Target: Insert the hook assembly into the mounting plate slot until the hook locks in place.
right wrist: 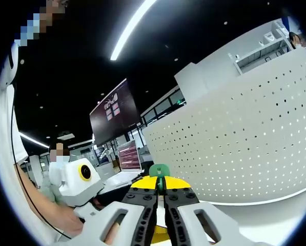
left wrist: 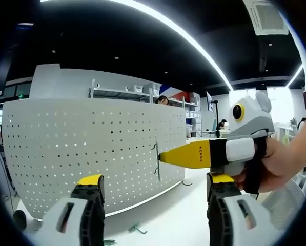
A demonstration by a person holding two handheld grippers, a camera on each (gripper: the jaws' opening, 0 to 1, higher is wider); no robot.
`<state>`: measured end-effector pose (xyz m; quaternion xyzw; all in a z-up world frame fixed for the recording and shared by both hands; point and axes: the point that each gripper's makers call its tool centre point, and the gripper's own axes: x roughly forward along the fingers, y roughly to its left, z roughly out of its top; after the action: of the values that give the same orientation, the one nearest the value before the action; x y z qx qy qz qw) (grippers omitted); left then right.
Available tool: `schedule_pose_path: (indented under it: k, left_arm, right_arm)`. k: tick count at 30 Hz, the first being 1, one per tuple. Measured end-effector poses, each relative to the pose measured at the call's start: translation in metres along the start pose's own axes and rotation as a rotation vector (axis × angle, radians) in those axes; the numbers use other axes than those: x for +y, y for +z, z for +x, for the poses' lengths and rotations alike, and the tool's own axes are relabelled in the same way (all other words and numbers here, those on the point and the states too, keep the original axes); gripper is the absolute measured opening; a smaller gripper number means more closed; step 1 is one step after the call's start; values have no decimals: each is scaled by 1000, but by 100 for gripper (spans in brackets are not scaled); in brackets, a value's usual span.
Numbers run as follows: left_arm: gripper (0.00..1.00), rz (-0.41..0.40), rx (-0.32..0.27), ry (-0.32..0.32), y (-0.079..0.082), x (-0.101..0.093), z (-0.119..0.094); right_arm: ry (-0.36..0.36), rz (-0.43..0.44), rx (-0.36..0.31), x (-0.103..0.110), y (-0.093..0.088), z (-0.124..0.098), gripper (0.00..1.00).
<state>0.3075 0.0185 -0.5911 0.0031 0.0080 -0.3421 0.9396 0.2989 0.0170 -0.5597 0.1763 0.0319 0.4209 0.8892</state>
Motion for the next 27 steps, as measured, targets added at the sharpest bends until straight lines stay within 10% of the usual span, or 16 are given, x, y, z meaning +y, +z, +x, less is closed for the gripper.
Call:
schedule_pose_path:
  k: [7,21,27]
  left_arm:
    - [84,-8,6,11,-2,3,-2]
    - [81,-12,18,41,-7,15,-8]
    - [81,-10,13,48,-7,18,-11]
  right_arm:
    - [-5,-1,-3,0,2,1,0]
    - [-196,-379,75,-18,12,9,0]
    - [-231,-373,82,-23,13,12,0]
